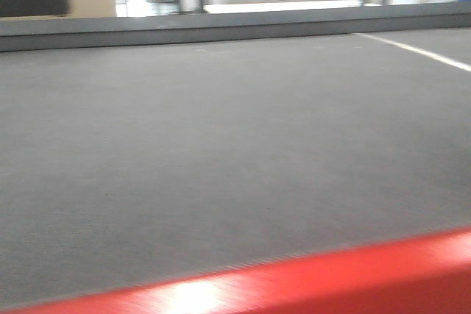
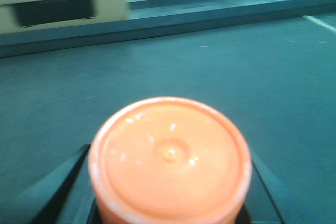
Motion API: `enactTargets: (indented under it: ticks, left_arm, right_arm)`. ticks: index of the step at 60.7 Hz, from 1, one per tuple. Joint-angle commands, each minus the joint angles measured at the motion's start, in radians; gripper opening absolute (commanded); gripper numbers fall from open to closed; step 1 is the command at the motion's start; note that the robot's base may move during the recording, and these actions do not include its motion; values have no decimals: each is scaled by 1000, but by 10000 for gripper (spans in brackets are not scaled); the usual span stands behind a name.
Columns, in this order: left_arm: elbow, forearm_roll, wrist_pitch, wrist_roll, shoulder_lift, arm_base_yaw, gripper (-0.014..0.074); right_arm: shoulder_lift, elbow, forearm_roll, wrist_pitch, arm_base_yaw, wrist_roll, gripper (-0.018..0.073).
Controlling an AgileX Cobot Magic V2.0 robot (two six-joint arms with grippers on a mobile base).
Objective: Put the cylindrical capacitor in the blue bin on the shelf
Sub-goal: 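Drive the base past the red-framed table holding both objects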
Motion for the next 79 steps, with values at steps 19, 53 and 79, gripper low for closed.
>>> enactTargets:
  ticks: [19,53,79]
  left_arm:
    - [-1,-1,-32,0,-5,-7,-111]
    - [-1,-1,-32,0,-5,-7,-111]
    - [-1,-1,-32,0,-5,-7,-111]
  right_arm:
    - [-5,-9,0,-23,2,-4,-162]
    - [-5,-9,0,-23,2,-4,-162]
    - [-5,-9,0,-23,2,-4,-162]
